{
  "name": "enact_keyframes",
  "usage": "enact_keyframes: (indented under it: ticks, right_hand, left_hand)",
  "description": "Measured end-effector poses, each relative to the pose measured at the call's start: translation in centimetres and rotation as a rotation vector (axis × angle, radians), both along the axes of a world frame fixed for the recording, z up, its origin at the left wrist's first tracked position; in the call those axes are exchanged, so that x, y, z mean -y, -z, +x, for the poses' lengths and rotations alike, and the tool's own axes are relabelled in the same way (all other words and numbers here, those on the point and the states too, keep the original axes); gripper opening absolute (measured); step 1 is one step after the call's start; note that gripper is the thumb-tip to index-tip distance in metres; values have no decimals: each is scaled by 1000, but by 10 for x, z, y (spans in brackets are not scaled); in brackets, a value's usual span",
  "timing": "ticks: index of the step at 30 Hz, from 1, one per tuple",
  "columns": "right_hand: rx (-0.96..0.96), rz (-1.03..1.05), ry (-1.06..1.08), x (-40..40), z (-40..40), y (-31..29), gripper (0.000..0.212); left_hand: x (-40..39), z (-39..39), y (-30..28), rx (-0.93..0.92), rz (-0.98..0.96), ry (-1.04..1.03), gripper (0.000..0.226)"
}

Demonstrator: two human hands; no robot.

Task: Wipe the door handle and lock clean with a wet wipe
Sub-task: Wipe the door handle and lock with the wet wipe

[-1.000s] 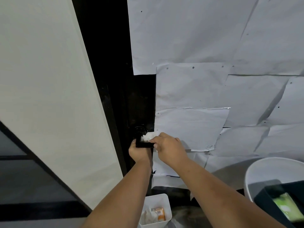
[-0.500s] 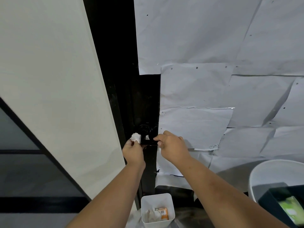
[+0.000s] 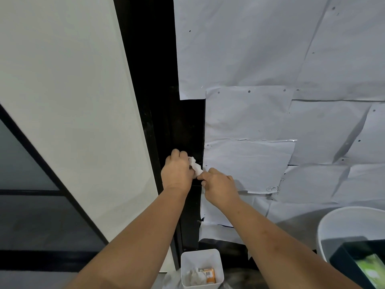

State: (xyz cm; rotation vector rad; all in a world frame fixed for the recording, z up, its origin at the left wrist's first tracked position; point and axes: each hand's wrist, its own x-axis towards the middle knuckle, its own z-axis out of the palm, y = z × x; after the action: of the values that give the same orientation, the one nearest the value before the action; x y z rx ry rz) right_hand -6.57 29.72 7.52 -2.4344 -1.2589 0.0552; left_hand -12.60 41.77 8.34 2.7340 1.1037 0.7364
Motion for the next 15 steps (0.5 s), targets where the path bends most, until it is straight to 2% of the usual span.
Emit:
enact_keyframes:
  ticks: [3,7,12,15]
  right_hand:
    - [8,-1,-3,-1,1,1,33]
    - [17,-1,0,0,1,1,32]
    - [5,12,-18,2,1,2,36]
    - [-5,18,-18,1,2,3,36]
  left_hand:
    - [3,7,-4,-75,65,-52,38]
    - [3,7,-5,-76,72,-49,36]
    - [0,2,-2,-6,79,-17,23]
    - [-8,-1,4,99,104,-21,18]
